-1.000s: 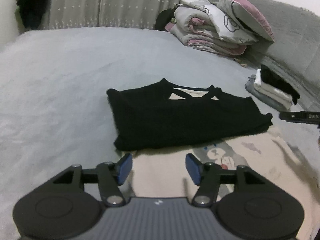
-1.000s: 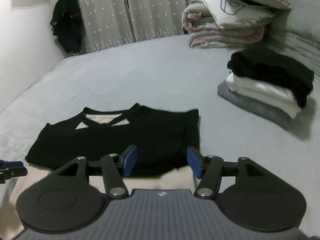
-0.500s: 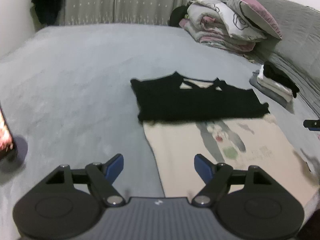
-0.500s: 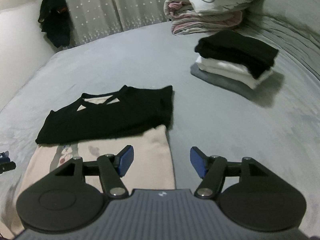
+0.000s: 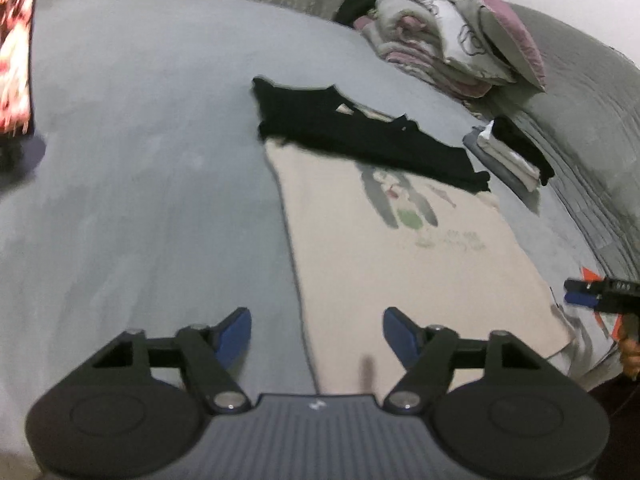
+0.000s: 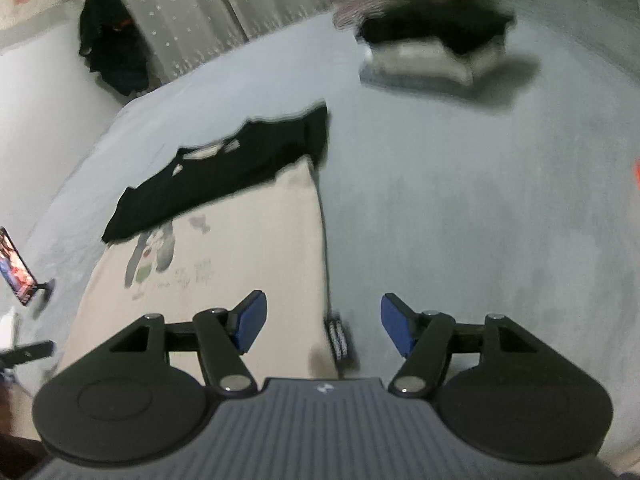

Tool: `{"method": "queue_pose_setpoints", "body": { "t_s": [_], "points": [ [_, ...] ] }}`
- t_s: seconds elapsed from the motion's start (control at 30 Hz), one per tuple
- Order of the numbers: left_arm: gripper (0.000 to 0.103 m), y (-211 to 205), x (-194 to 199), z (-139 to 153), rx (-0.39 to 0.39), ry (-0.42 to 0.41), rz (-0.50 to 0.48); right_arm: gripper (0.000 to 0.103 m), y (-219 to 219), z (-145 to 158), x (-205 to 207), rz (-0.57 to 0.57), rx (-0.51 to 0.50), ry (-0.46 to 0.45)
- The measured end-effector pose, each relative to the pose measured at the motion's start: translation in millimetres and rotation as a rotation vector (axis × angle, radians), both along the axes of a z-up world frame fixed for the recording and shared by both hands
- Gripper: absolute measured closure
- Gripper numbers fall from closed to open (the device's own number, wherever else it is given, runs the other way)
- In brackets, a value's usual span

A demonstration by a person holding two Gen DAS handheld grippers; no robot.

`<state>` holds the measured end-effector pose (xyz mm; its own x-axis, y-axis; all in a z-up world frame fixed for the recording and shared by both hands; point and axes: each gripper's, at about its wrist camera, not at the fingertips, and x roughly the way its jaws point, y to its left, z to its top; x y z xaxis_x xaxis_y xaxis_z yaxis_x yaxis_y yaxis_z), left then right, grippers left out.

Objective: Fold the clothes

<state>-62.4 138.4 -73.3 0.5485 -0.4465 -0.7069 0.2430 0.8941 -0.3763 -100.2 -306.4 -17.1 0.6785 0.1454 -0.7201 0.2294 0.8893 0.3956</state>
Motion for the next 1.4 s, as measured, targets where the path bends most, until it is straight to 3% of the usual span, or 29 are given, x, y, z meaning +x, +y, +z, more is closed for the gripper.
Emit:
{"method": "queue_pose_setpoints", "body": {
  "t_s": [0.17,0.5,0.83,1.17,1.23,1.33,1.4],
  "points": [
    [0.034,6.1,-5.9,-7.3,-0.02,0.017,-0.018,0.036,-0.6,-12.9,0.6,0.043,0.062,0.071],
    [0.043,22.8,-13.1,-18.8,-0.152,0.074,-0.057,0.039,-8.3,-20.7,-19.3,0.102,0.108,0.067],
    [0.044,30.7,-13.7,-31.8,-0.299,0.141,-0.109,0.047,-26.9,-26.0,-28.5,0.098,0.281,0.072],
    [0.046,19.9,-11.9,-36.6,-0.312,0.166,-0.177,0.049,-24.0,-30.8,-24.0,0.125,0.317,0.083],
    [0.05,19.1,-11.7,-37.4,-0.315,0.169,-0.182,0.051,-20.8,-31.3,-21.8,0.139,0.305,0.085],
    [0.066,17.8,-11.7,-38.4,-0.324,0.178,-0.186,0.058,-16.4,-32.1,-18.5,0.158,0.297,0.089],
    [0.084,17.1,-11.5,-39.1,-0.332,0.188,-0.189,0.067,-13.5,-32.9,-16.7,0.167,0.304,0.094]
  ]
}}
